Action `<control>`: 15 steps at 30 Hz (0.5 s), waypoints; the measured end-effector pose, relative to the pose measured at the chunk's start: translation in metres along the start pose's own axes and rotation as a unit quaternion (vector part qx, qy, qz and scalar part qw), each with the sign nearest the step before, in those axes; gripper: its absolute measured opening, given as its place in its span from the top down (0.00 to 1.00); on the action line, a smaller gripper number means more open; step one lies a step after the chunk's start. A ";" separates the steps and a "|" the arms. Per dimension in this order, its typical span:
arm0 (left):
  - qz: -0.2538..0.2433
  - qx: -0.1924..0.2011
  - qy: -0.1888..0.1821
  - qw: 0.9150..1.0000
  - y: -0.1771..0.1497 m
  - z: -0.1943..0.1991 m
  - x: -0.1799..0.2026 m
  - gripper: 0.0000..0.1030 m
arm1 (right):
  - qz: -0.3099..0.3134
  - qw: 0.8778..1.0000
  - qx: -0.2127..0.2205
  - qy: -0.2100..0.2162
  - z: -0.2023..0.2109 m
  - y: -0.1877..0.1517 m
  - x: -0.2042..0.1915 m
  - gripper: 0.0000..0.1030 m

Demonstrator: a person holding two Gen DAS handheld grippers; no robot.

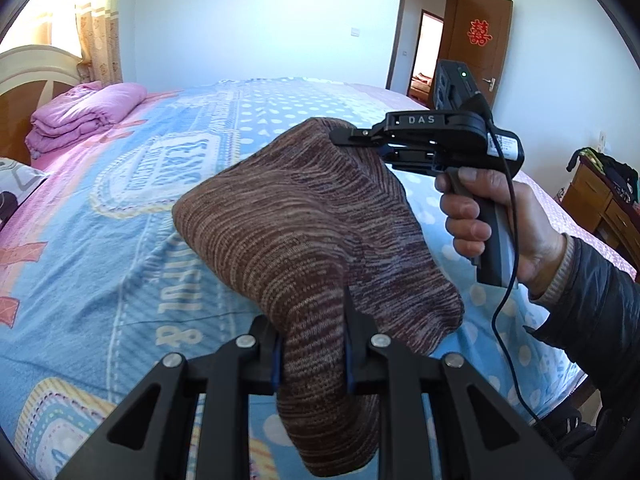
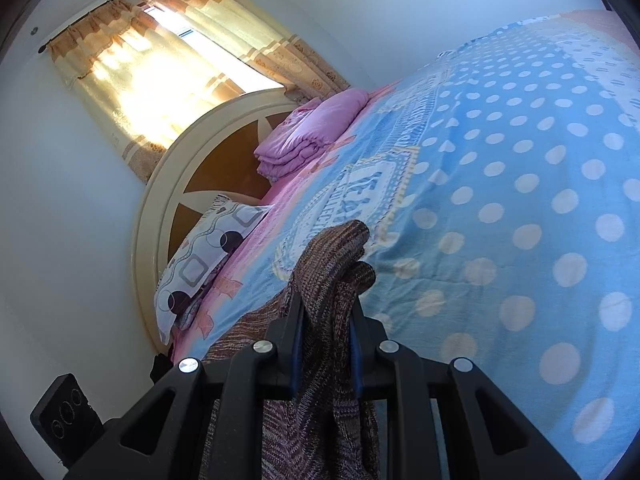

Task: Fold small clothes
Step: 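Lift the sweater with both tools and fold one end onto the other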

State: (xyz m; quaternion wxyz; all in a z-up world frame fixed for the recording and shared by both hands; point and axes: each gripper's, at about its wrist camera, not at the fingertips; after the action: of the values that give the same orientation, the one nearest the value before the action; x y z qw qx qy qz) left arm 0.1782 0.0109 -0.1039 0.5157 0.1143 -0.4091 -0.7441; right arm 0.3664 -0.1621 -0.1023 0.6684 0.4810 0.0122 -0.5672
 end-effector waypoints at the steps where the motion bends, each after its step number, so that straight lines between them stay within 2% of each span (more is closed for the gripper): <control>1: 0.004 0.002 0.001 1.000 -0.001 0.002 -0.002 0.78 | 0.002 1.000 -0.001 0.001 -0.002 0.000 -0.003 0.82; 15: 0.031 0.019 0.020 0.999 -0.019 0.016 -0.022 0.78 | 0.025 0.999 -0.037 0.011 -0.045 0.001 -0.036 0.82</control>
State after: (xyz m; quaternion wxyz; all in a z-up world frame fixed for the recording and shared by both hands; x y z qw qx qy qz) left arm 0.1658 0.0397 -0.1128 0.5446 0.1262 -0.4160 -0.7172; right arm 0.3782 -0.1060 -0.1054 0.6995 0.4628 0.0283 -0.5437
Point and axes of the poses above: each gripper's, at about its wrist camera, not at the fingertips, and z roughly against the way its jaws point, x to its right, y to its top, and after that the axes turned 12 degrees about -y, right-handed
